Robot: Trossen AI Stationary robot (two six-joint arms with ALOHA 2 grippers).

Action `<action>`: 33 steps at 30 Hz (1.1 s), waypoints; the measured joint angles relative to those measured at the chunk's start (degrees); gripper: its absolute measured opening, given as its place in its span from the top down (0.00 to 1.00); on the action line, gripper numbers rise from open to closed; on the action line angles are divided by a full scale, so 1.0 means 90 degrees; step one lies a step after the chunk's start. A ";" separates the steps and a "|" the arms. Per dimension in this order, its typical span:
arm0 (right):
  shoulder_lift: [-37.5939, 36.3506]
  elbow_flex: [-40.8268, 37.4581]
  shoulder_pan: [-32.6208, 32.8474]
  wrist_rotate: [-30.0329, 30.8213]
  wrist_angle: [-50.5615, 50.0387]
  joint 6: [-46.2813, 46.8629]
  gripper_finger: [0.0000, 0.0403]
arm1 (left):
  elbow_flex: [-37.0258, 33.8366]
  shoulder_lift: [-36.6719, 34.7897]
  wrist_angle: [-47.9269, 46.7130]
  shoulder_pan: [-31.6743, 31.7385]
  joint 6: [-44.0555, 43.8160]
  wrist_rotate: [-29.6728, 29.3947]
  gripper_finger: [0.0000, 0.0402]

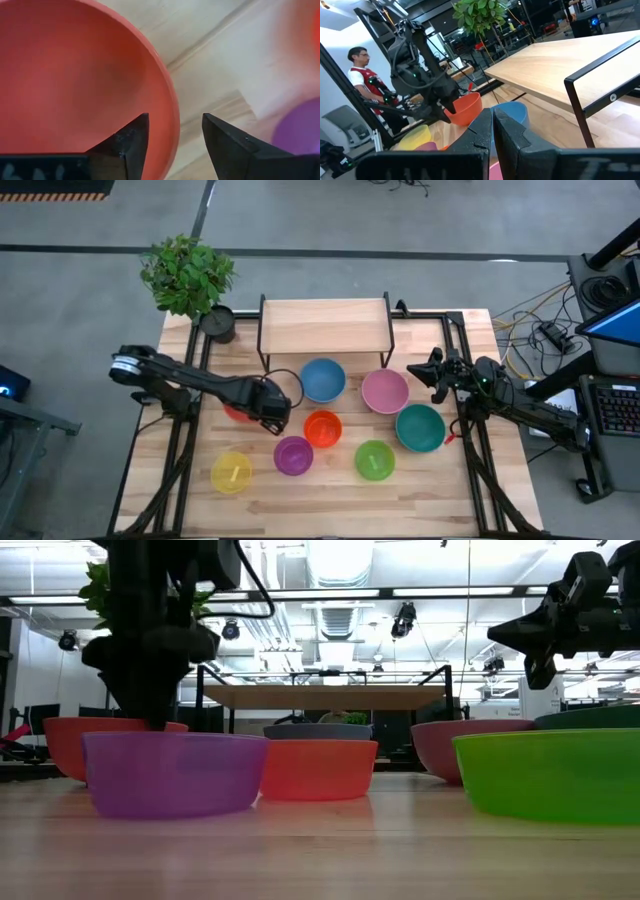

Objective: Place and stack bowls onto a shelf
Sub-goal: Put the large orange bowl on the shelf

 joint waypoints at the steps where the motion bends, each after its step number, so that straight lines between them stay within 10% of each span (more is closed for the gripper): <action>1: 0.0000 0.0000 0.0000 0.0000 0.0000 -0.0002 0.98 | 0.0000 0.0066 0.0000 0.0000 0.0001 0.0000 0.60; 16: 0.0000 0.0000 0.0000 0.0000 0.0000 -0.0070 0.98 | 0.0041 0.0371 -0.0034 -0.0194 0.0119 0.0010 0.97; 23: 0.0002 0.0000 0.0001 -0.0002 0.0000 -0.0070 0.98 | 0.0544 0.0084 -0.0547 -0.0464 0.0160 0.0059 1.00; 33: 0.0002 0.0000 0.0002 0.0108 -0.0004 -0.0109 0.98 | 0.2609 0.0145 -0.1811 -0.1420 0.3212 0.0556 1.00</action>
